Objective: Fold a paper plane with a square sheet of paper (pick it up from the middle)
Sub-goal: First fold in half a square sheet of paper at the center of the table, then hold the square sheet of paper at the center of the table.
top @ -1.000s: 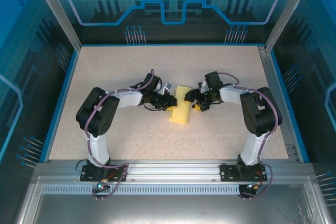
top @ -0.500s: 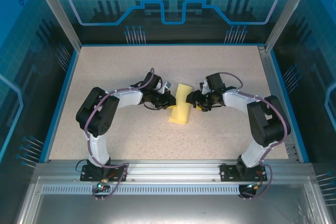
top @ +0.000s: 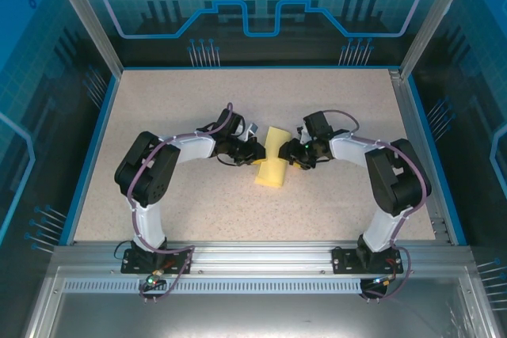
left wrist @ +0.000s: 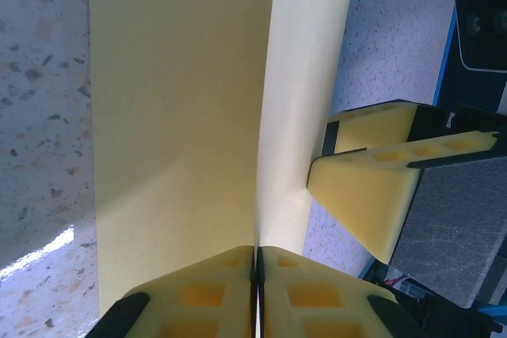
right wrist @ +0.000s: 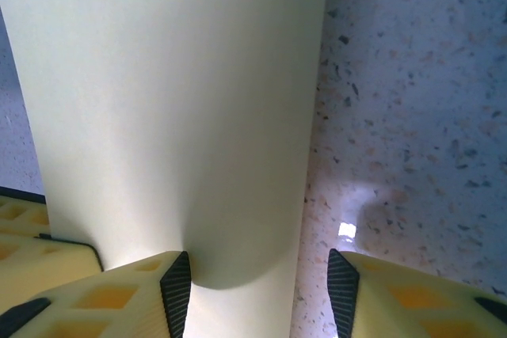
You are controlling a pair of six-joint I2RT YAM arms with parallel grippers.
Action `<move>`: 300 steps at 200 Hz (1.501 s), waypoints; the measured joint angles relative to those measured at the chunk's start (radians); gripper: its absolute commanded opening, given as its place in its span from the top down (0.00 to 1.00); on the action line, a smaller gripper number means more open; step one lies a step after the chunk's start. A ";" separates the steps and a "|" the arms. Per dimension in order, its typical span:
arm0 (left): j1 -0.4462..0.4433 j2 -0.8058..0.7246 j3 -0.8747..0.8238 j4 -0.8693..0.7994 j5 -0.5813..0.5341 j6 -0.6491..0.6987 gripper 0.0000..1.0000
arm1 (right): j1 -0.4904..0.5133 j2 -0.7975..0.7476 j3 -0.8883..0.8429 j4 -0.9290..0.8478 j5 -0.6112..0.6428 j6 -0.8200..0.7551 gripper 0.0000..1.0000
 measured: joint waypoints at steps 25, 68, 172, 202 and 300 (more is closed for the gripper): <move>0.000 0.000 0.000 -0.003 0.000 0.000 0.80 | 0.000 0.006 0.014 -0.013 0.009 -0.004 0.48; 0.000 -0.003 0.002 -0.039 -0.035 0.024 0.47 | 0.023 0.043 0.068 -0.072 0.053 -0.020 0.48; 0.004 -0.224 -0.005 -0.216 -0.342 0.065 0.40 | 0.062 0.110 0.187 -0.243 0.159 -0.029 0.45; 0.013 -0.227 -0.022 -0.217 -0.359 0.069 0.39 | 0.072 0.138 0.235 -0.300 0.180 -0.029 0.43; 0.024 -0.227 -0.038 -0.215 -0.367 0.069 0.39 | 0.081 0.196 0.331 -0.407 0.196 -0.029 0.40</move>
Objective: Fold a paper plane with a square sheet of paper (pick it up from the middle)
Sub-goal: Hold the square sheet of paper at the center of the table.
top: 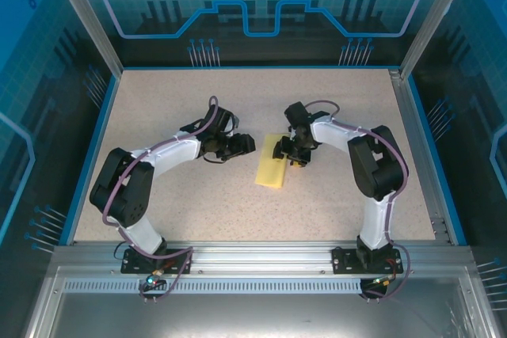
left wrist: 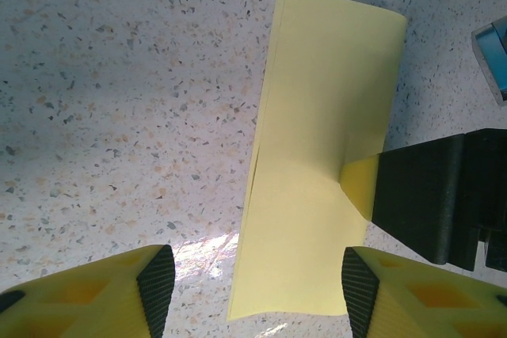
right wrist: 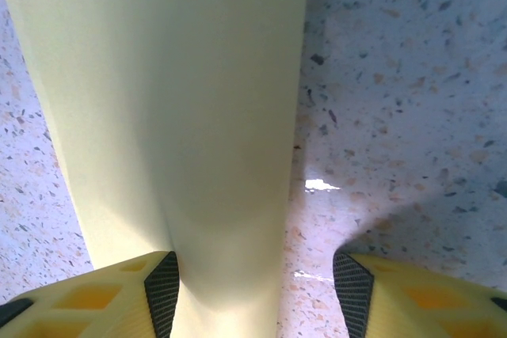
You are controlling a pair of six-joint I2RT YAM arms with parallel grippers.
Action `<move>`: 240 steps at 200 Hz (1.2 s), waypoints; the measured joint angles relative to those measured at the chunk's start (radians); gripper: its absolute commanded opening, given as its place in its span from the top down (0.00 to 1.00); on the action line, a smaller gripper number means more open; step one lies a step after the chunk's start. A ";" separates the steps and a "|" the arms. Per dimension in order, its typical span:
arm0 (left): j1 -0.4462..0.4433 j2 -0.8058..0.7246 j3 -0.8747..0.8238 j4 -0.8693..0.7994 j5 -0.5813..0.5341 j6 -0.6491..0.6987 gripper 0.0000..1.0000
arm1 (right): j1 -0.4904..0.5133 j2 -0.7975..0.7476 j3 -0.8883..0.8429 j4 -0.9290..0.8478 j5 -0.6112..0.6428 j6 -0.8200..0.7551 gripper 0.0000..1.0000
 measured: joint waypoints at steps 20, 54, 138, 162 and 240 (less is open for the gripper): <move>0.002 0.000 0.000 0.000 0.000 0.000 0.39 | 0.002 0.011 0.016 -0.019 0.003 0.000 0.40; 0.002 0.000 0.000 0.003 0.000 0.000 0.39 | 0.002 0.021 0.032 -0.037 0.004 -0.001 0.39; 0.007 0.000 -0.002 0.006 0.000 0.001 0.40 | 0.002 0.034 0.051 -0.062 0.011 0.000 0.41; 0.009 0.000 -0.011 0.006 0.000 0.000 0.40 | 0.002 0.036 0.053 -0.063 0.010 0.000 0.40; 0.009 0.000 -0.013 0.006 0.000 0.000 0.43 | 0.008 0.042 0.062 -0.072 0.017 0.000 0.39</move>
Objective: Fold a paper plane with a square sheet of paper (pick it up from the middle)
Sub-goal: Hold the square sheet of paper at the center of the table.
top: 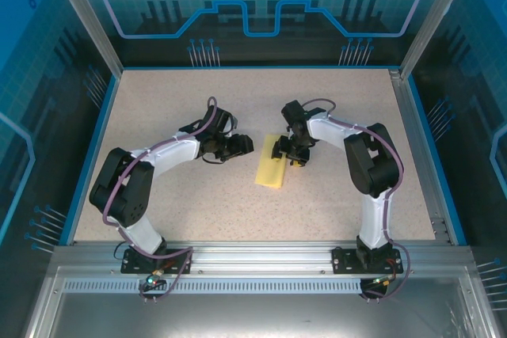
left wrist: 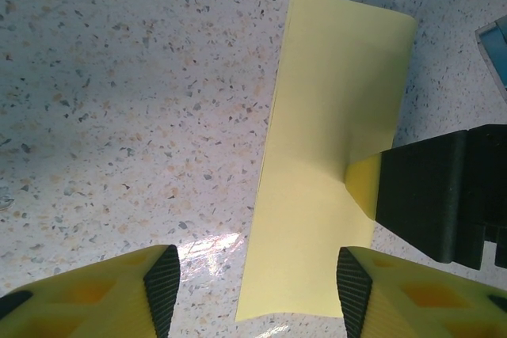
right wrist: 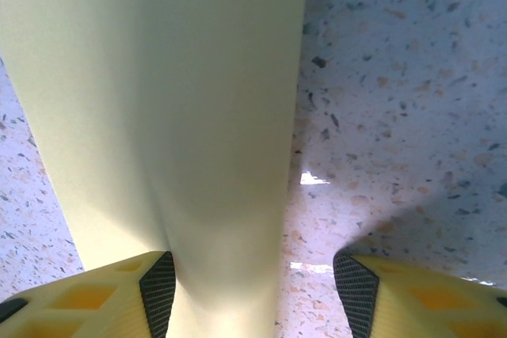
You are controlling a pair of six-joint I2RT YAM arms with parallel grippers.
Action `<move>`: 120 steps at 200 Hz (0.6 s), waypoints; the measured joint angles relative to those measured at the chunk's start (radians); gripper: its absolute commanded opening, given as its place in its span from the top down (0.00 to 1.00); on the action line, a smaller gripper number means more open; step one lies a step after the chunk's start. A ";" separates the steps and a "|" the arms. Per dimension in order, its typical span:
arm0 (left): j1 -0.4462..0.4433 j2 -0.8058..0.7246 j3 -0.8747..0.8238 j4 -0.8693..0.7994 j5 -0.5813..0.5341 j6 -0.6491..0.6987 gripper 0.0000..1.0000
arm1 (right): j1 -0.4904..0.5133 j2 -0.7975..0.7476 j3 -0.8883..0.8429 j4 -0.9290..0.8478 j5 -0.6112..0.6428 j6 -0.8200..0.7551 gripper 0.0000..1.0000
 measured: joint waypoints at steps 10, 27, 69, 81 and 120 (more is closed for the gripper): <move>0.000 0.000 0.000 0.000 0.000 0.000 0.45 | 0.000 0.001 0.002 -0.002 0.001 0.000 0.39; 0.000 0.000 0.000 0.000 0.000 0.000 0.47 | 0.000 0.001 0.002 -0.003 0.002 0.000 0.41; 0.000 0.000 0.000 0.000 0.004 0.000 0.49 | 0.000 0.001 0.002 -0.004 0.005 0.003 0.40; 0.000 0.000 0.000 0.001 0.017 0.000 0.52 | 0.000 0.001 0.002 -0.003 0.005 0.004 0.40; 0.000 0.009 0.000 0.011 0.072 0.002 0.73 | 0.000 0.005 0.005 -0.006 0.005 0.004 0.40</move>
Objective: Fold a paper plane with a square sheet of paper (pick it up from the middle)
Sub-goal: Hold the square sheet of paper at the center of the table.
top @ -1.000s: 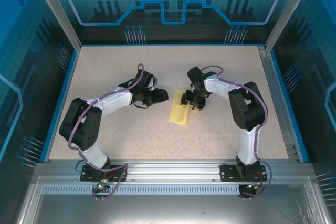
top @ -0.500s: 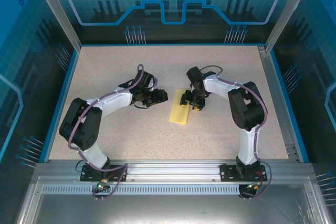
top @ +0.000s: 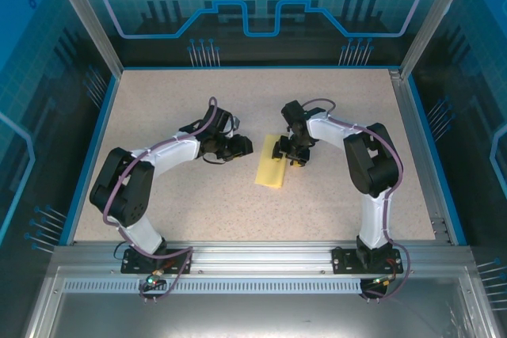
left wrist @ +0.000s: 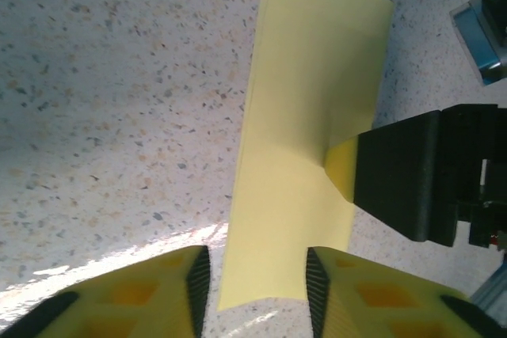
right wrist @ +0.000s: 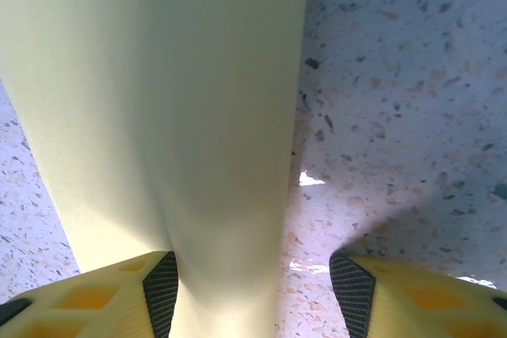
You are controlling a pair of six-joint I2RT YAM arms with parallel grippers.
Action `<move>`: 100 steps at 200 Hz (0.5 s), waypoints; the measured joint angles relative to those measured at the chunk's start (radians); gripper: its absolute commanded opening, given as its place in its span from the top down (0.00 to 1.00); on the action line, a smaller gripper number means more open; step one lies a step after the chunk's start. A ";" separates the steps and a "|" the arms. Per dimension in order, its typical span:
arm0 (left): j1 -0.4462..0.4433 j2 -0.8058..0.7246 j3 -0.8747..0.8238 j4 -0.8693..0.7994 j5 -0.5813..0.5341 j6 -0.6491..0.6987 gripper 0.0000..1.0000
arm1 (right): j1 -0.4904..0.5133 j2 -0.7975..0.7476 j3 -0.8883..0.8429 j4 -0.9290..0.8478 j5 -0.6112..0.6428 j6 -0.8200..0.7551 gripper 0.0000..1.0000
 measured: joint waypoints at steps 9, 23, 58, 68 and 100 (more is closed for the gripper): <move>0.000 0.010 0.003 0.002 0.011 0.005 0.79 | 0.000 0.000 0.000 0.000 0.000 0.000 0.40; -0.005 0.042 0.017 0.005 0.027 0.003 0.93 | 0.000 0.001 0.000 0.000 0.001 0.000 0.40; -0.029 0.144 0.096 -0.021 0.033 -0.001 1.00 | 0.000 0.001 0.000 0.000 0.003 0.000 0.40; -0.038 0.169 0.122 -0.030 0.032 0.000 1.00 | 0.000 0.001 0.000 0.000 0.003 0.000 0.40; -0.062 0.231 0.190 -0.047 0.032 0.000 1.00 | 0.000 0.003 0.001 -0.002 0.004 0.000 0.40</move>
